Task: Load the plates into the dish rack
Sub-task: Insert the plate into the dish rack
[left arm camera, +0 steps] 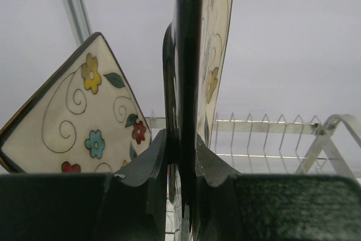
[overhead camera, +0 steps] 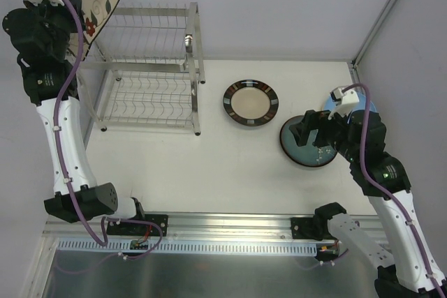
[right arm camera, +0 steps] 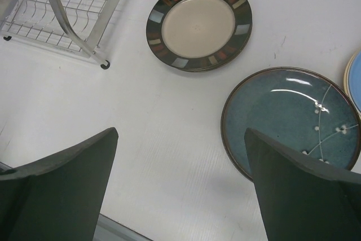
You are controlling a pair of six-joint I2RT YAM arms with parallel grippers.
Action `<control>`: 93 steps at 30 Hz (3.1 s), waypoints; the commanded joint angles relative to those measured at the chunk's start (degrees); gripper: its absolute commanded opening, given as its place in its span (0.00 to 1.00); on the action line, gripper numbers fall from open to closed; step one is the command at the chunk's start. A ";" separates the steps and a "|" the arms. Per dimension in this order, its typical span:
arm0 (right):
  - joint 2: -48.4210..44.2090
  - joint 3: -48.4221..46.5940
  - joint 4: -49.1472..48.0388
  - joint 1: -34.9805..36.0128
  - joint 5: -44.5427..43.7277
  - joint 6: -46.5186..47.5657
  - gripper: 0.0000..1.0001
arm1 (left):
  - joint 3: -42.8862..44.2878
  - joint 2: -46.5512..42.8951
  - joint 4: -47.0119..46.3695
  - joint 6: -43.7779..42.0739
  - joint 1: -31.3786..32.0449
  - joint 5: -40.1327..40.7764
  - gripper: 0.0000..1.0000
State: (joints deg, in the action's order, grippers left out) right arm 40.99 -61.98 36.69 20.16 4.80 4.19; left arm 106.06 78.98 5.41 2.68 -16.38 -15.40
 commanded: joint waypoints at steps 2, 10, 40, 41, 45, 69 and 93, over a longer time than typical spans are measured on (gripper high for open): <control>0.93 -0.25 -2.76 -0.30 1.18 1.88 1.00 | 4.51 -1.02 -17.10 -2.15 -1.02 3.88 0.00; 1.72 -0.43 -2.85 -0.48 0.39 2.67 0.99 | 4.42 0.91 -18.94 -4.61 -2.34 6.34 0.00; 2.95 0.01 -3.46 -1.27 1.00 2.49 0.99 | -2.26 1.62 -22.64 -2.77 -5.50 3.62 0.00; 2.87 0.10 -3.46 -1.27 1.09 2.49 1.00 | -2.52 1.53 -22.64 -2.85 -5.59 3.62 0.00; 2.69 0.28 -3.46 -1.35 1.35 2.58 0.99 | -4.37 1.00 -22.90 -2.85 -5.59 3.62 0.00; 1.81 0.45 -3.11 -1.44 2.32 2.58 1.00 | -14.21 -2.43 -24.04 -0.13 -5.59 6.25 0.12; 0.84 0.89 -2.94 -1.62 2.23 2.67 1.00 | -14.48 -2.34 -22.99 1.01 -5.59 5.73 0.50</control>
State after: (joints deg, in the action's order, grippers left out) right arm 42.63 -61.04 35.75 18.98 6.48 5.65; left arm 90.43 79.46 -12.86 2.48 -21.98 -8.49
